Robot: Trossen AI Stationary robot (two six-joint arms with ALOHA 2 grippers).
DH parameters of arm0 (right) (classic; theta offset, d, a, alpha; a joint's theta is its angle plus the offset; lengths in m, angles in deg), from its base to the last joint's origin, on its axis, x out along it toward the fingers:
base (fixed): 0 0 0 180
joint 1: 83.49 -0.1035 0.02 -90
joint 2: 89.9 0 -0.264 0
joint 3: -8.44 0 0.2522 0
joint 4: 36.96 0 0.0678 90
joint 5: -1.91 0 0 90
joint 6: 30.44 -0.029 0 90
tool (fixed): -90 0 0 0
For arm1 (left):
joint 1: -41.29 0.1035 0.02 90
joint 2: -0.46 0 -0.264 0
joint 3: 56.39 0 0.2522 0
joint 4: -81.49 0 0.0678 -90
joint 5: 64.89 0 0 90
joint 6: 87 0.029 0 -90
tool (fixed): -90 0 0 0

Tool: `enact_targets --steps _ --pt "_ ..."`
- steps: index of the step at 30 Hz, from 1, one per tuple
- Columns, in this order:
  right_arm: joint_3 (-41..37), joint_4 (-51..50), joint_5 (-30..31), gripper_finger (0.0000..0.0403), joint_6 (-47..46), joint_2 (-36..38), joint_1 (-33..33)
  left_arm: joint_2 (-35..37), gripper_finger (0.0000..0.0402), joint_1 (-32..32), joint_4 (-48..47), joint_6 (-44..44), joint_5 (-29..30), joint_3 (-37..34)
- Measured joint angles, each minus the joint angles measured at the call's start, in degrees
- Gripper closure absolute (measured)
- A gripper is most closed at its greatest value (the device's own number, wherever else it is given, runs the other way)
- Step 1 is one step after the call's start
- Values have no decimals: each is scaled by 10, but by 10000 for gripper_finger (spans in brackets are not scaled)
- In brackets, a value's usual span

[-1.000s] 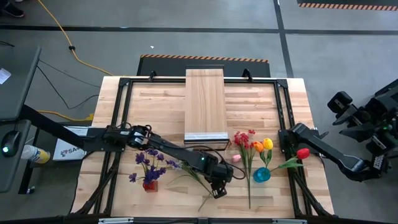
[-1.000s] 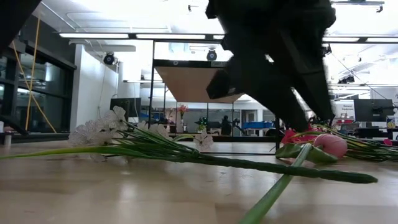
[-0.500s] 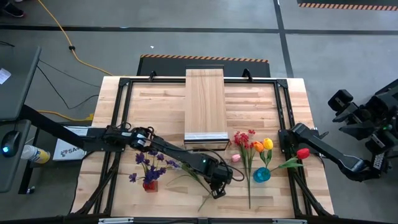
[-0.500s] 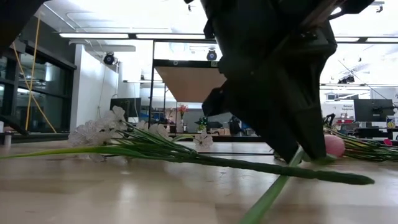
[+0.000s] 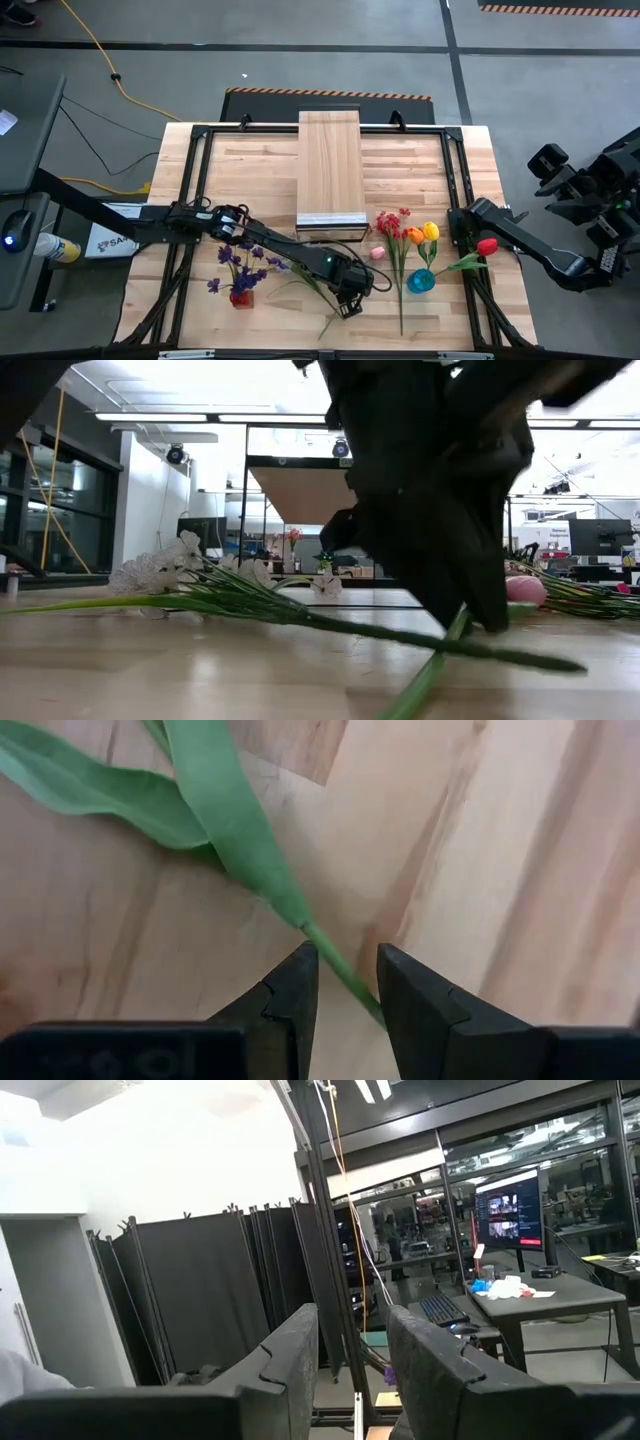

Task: Pick and place flowers into a vace then onto a shelf
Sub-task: Put the pink tulip into the red vase

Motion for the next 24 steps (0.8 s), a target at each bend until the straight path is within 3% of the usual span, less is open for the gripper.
enact_targets --steps 19,24 --pt "0 -4 0 289 0 0 0 -10 264 1 -1 -41 -18 1" --pt "0 -8 0 289 0 0 0 -11 296 1 0 -42 -18 0"
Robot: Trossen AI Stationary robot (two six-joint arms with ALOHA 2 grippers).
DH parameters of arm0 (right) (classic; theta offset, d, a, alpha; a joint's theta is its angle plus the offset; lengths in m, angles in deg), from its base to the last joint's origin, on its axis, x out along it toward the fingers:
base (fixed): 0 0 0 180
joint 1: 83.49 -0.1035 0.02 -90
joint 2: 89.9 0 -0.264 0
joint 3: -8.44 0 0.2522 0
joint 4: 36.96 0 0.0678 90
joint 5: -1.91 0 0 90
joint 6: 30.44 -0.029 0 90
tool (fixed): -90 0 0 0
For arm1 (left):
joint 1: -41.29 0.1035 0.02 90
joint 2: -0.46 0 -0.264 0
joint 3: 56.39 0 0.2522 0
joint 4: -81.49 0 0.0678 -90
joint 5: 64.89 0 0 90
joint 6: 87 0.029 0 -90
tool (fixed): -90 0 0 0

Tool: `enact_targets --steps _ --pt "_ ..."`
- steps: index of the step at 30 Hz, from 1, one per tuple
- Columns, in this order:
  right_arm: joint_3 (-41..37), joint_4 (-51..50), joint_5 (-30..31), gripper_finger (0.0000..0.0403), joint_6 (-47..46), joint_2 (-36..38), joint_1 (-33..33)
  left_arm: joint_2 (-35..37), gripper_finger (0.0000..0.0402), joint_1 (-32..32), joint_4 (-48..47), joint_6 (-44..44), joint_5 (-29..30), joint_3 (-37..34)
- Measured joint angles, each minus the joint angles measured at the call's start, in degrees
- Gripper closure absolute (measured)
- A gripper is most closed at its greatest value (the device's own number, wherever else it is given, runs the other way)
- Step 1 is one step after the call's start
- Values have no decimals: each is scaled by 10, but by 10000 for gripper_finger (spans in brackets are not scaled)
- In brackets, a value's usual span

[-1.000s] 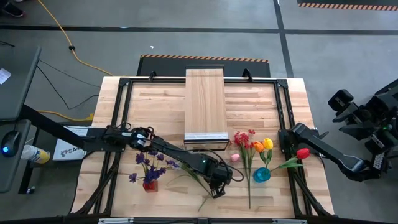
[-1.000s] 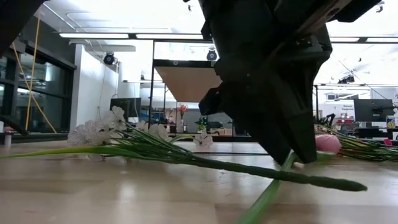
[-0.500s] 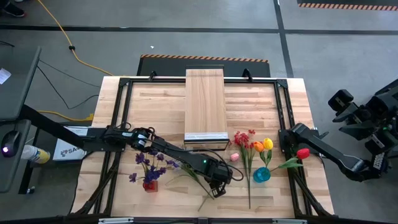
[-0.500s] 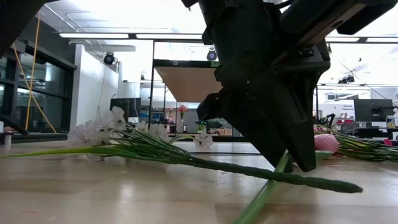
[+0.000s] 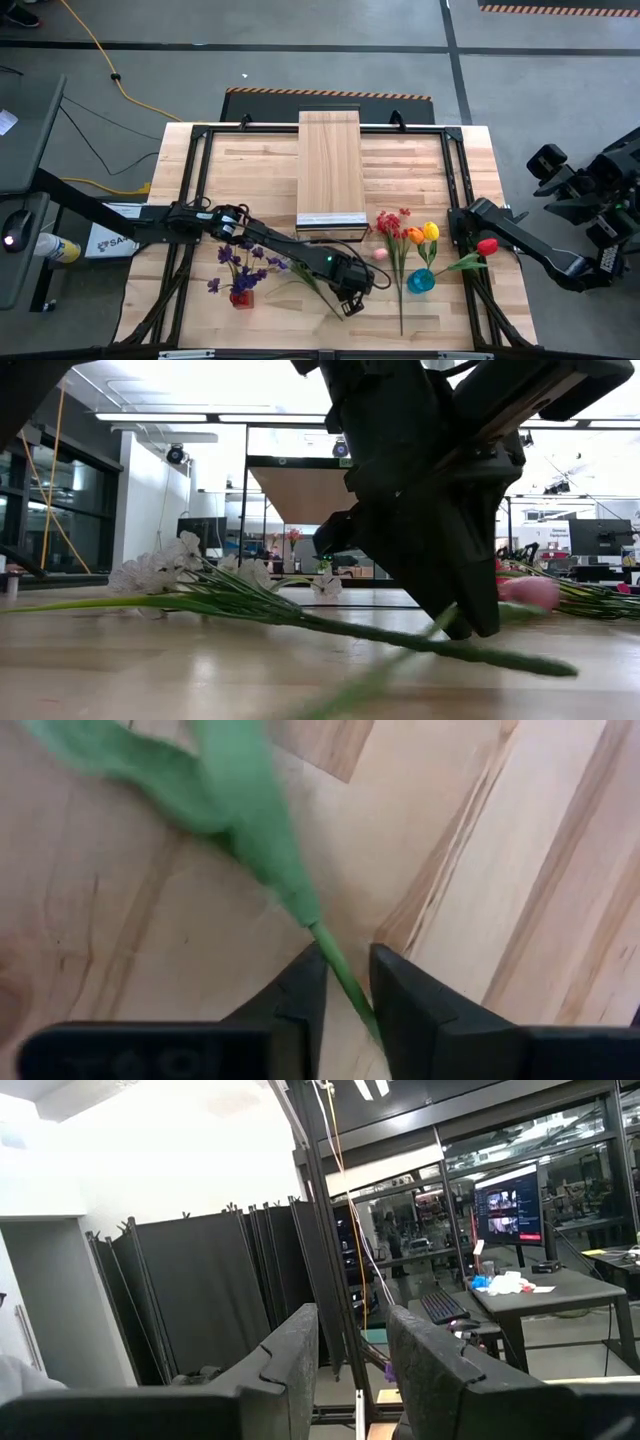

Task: Pick and place flowers into a vace then onto a shelf
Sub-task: Put the pink tulip into the red vase

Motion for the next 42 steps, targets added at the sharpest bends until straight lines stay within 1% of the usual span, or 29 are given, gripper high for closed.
enact_targets --steps 5,10,14,18,25,34,42 --pt "0 0 0 289 0 0 0 0 368 0 4 0 0 -1" --pt "0 -2 1 289 0 0 0 -1 369 0 12 -14 -2 -1" --pt "0 -2 1 289 0 0 0 -3 356 0 3 -24 -2 12" --pt "0 -3 0 289 0 0 0 -6 369 -2 -1 -24 16 28" --pt "0 -5 0 289 0 0 0 -6 369 -2 -5 -32 43 66" --pt "0 -5 0 289 0 0 0 -5 369 -1 -111 -56 77 107" --pt "0 -5 -5 289 0 0 0 -4 369 -1 -141 -86 92 126"
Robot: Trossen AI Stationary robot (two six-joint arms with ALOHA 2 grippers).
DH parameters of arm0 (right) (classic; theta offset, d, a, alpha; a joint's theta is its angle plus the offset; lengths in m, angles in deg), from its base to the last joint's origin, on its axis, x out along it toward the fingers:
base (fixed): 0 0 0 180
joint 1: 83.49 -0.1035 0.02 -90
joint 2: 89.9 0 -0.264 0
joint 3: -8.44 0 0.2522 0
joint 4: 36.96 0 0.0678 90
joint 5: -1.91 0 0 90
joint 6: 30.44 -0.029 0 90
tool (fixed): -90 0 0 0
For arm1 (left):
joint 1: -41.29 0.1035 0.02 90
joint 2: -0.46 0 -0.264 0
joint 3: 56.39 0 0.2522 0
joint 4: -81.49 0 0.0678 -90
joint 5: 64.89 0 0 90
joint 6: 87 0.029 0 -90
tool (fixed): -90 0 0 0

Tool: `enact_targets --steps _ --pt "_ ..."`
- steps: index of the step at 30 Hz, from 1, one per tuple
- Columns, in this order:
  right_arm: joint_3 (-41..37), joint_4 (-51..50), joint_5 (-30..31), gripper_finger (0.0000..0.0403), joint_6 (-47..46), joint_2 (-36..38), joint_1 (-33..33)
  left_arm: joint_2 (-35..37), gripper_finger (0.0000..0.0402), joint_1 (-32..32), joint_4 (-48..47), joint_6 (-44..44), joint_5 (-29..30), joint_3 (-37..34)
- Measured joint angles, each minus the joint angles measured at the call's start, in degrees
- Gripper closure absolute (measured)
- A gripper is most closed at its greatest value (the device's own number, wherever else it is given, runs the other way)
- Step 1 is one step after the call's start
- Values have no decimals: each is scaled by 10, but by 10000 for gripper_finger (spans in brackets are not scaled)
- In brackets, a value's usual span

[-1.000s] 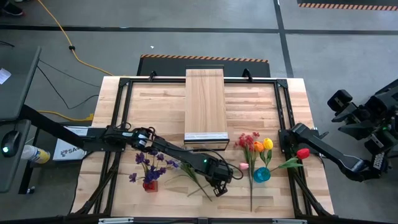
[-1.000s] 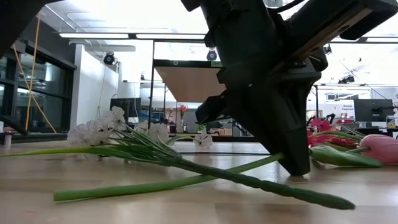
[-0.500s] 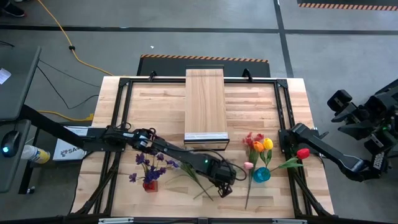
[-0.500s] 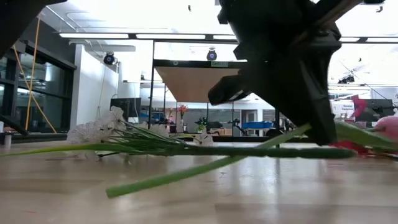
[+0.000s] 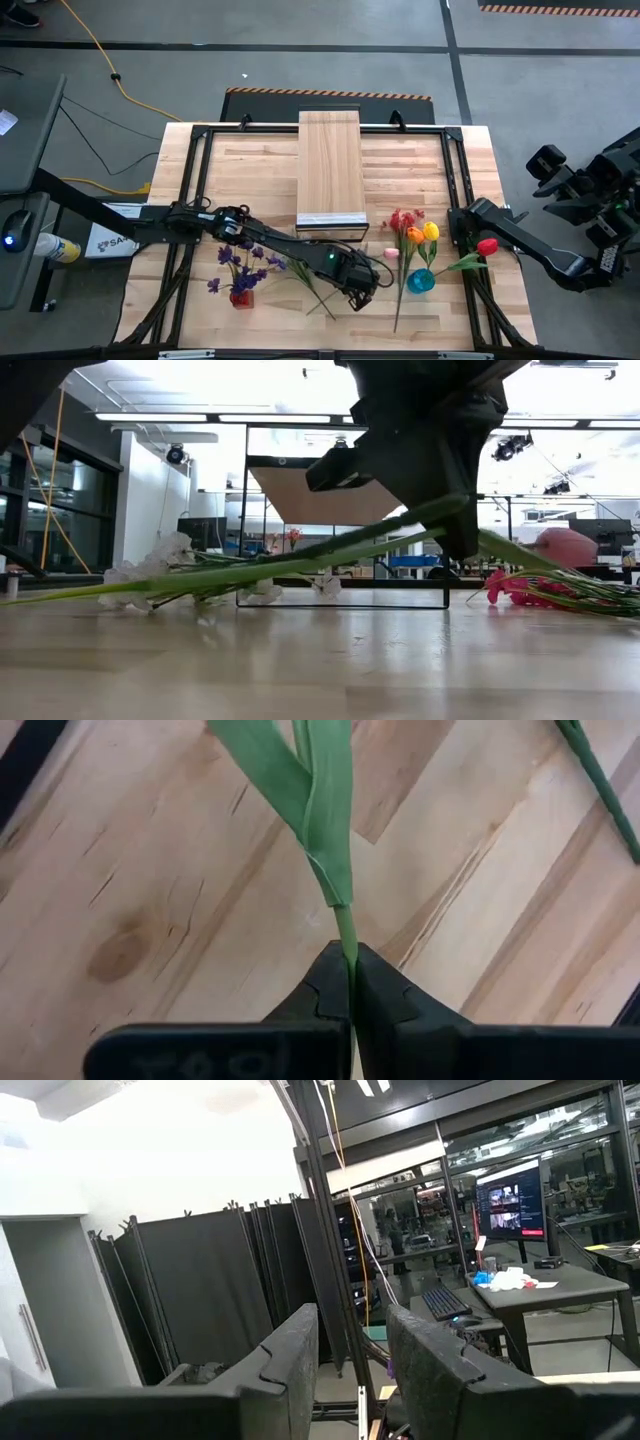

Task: Pick and place flowers into a vace then onto a shelf
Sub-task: Put the pink tulip into the red vase

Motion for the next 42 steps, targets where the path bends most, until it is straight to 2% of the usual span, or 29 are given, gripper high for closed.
enact_targets --steps 10,21,29,42 --pt "0 0 0 289 0 0 0 1 369 -13 16 -48 31 0" --pt "0 0 0 289 0 0 0 4 369 -33 35 -111 106 0" --pt "0 0 0 289 0 0 0 23 369 -38 69 -114 176 1" --pt "0 0 0 289 0 0 0 29 369 -37 95 -122 205 1"
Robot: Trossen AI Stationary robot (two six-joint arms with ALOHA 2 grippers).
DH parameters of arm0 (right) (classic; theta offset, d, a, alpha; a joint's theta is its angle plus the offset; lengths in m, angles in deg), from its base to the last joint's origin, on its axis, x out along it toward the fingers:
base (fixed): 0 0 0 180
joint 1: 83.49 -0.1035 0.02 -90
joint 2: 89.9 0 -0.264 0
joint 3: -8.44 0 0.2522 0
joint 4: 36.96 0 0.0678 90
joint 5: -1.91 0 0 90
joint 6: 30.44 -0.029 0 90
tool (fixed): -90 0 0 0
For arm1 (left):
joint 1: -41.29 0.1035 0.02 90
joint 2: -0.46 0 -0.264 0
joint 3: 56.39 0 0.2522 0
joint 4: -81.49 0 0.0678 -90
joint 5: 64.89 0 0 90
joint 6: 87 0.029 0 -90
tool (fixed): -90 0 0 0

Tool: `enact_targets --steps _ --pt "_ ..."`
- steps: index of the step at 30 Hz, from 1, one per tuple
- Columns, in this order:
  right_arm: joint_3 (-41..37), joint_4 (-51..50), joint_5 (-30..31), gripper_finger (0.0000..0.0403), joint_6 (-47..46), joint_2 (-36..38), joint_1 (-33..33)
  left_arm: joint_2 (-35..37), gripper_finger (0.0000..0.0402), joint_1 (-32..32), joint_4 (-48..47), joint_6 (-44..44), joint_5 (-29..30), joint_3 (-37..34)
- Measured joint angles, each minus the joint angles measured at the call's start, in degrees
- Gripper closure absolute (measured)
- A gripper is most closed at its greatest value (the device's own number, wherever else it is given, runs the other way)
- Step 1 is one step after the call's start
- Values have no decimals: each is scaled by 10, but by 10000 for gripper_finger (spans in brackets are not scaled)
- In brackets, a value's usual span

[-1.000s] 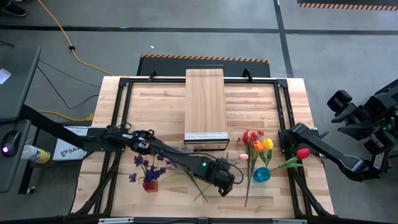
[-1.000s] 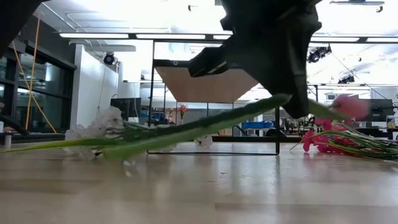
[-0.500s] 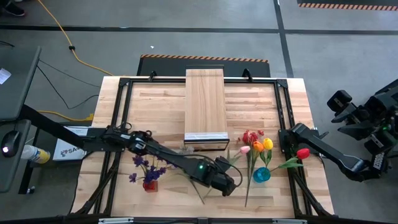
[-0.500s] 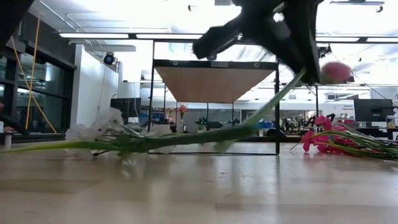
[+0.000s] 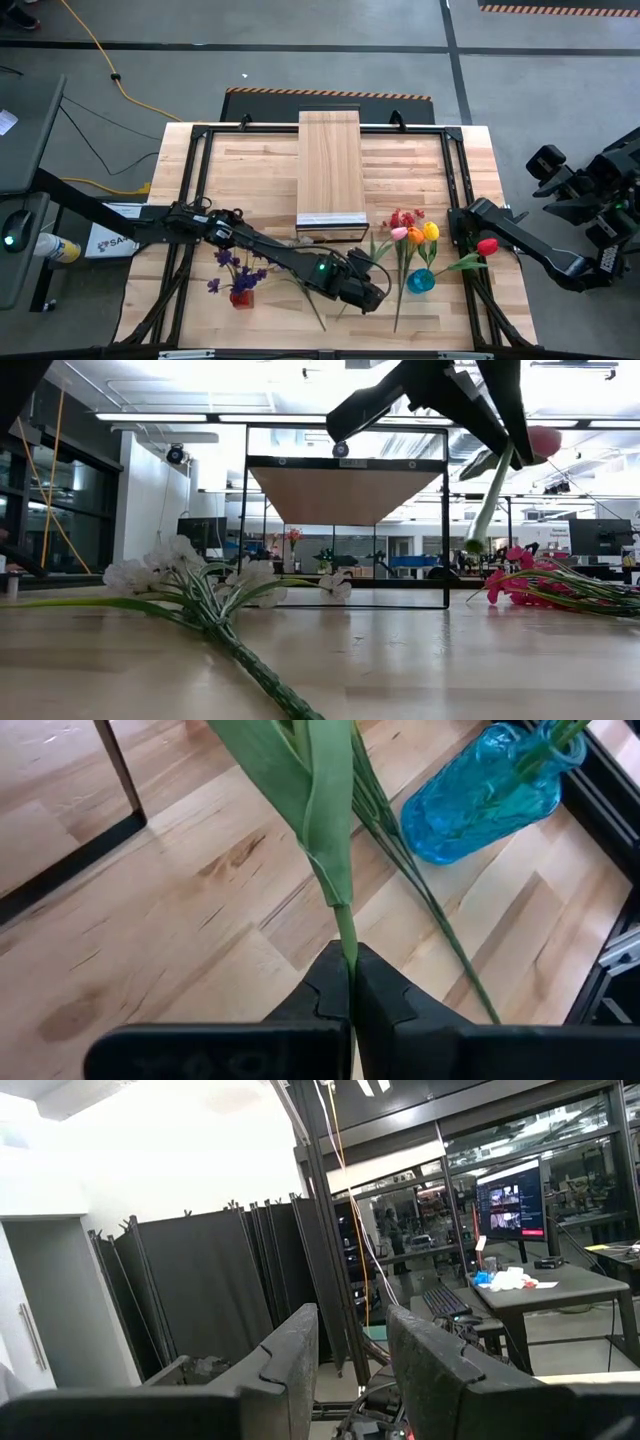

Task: Pick and place flowers into a vace then onto a shelf
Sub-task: Put the pink tulip into the red vase

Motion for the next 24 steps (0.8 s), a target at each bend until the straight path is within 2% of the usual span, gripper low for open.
enact_targets --steps 11,24 --pt "0 0 0 289 0 0 0 16 369 0 -11 20 16 -1" --pt "0 0 0 289 0 0 0 67 369 -8 -97 14 29 0"
